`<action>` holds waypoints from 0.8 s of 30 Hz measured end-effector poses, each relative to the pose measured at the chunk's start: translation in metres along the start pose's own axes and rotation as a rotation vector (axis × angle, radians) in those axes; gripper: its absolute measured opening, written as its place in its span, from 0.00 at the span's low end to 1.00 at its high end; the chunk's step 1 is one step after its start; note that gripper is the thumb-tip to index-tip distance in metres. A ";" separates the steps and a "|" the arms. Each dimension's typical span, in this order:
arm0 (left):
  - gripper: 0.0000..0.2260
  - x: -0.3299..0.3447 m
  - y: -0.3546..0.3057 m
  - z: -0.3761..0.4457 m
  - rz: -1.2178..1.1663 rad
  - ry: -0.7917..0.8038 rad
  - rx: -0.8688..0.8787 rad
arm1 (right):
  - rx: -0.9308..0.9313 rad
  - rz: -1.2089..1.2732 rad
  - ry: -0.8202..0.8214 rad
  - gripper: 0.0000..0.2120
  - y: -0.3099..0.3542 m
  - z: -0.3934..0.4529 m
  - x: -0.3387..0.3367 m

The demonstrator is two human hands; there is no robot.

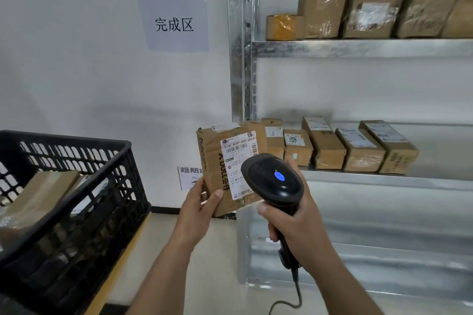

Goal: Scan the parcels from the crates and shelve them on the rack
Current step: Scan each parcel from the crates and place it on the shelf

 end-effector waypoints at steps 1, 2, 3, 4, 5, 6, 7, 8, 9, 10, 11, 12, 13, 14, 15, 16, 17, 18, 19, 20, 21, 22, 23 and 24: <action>0.14 0.005 0.000 0.002 -0.003 0.019 0.000 | 0.006 -0.006 -0.021 0.46 -0.002 0.000 -0.004; 0.14 0.010 0.000 0.004 -0.005 0.039 -0.002 | 0.004 -0.014 -0.049 0.47 -0.002 -0.001 -0.010; 0.14 0.016 0.001 0.007 -0.006 0.062 -0.007 | -0.001 -0.033 -0.083 0.48 -0.002 -0.001 -0.016; 0.14 0.021 0.002 0.010 -0.010 0.083 -0.013 | -0.005 -0.062 -0.116 0.51 -0.001 -0.001 -0.024; 0.13 0.028 0.004 0.013 -0.014 0.104 -0.020 | 0.001 -0.086 -0.153 0.53 -0.001 -0.002 -0.033; 0.14 0.035 0.004 0.015 -0.018 0.129 -0.023 | 0.008 -0.103 -0.192 0.54 -0.003 -0.003 -0.043; 0.14 0.043 0.004 0.017 -0.021 0.156 -0.023 | 0.017 -0.118 -0.231 0.54 -0.005 -0.005 -0.053; 0.15 0.052 0.002 0.017 -0.026 0.184 -0.019 | 0.023 -0.136 -0.267 0.53 -0.007 -0.006 -0.064; 0.16 0.061 0.000 0.016 -0.038 0.210 -0.014 | 0.025 -0.158 -0.300 0.52 -0.008 -0.008 -0.075; 0.17 0.070 -0.002 0.015 -0.055 0.227 -0.011 | 0.023 -0.183 -0.329 0.51 -0.009 -0.010 -0.087; 0.18 0.079 -0.003 0.014 -0.071 0.240 -0.009 | 0.026 -0.206 -0.358 0.51 -0.011 -0.013 -0.098; 0.19 0.088 -0.005 0.012 -0.079 0.254 -0.008 | 0.030 -0.226 -0.386 0.50 -0.012 -0.016 -0.110; 0.20 0.097 -0.008 0.009 -0.077 0.267 -0.006 | 0.038 -0.247 -0.417 0.48 -0.014 -0.019 -0.122; 0.21 0.106 -0.011 0.008 -0.065 0.281 -0.003 | 0.045 -0.263 -0.443 0.46 -0.016 -0.022 -0.133; 0.22 0.115 -0.013 0.007 -0.050 0.295 -0.004 | 0.055 -0.277 -0.466 0.43 -0.018 -0.026 -0.144; 0.23 0.125 -0.014 0.007 -0.038 0.304 -0.006 | 0.064 -0.290 -0.486 0.37 -0.019 -0.029 -0.155; 0.23 0.134 -0.017 0.005 -0.034 0.310 -0.007 | 0.078 -0.302 -0.504 0.30 -0.020 -0.031 -0.166; 0.23 0.145 -0.021 0.003 -0.029 0.315 -0.011 | 0.094 -0.309 -0.515 0.23 -0.021 -0.034 -0.178; 0.23 0.156 -0.025 0.000 -0.021 0.318 -0.013 | 0.108 -0.311 -0.522 0.18 -0.022 -0.037 -0.190; 0.22 0.169 -0.030 -0.004 -0.021 0.324 -0.011 | 0.117 -0.308 -0.525 0.15 -0.022 -0.040 -0.202; 0.21 0.183 -0.036 -0.009 -0.031 0.336 -0.012 | 0.122 -0.304 -0.531 0.13 -0.022 -0.043 -0.216; 0.20 0.198 -0.042 -0.014 -0.039 0.342 -0.012 | 0.122 -0.297 -0.540 0.12 -0.021 -0.047 -0.230; 0.19 0.214 -0.047 -0.020 -0.039 0.341 -0.006 | 0.119 -0.291 -0.554 0.11 -0.020 -0.051 -0.246; 0.17 0.230 -0.050 -0.025 -0.030 0.334 0.000 | 0.113 -0.287 -0.569 0.11 -0.018 -0.055 -0.263</action>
Point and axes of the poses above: each hand's wrist, its own z-axis towards the middle knuckle, its own x-axis out of the palm, y = z × x, the point moved 8 cm from there along z, towards the middle knuckle, and after that the axes turned 12 degrees about -x, right-handed, at the moved point
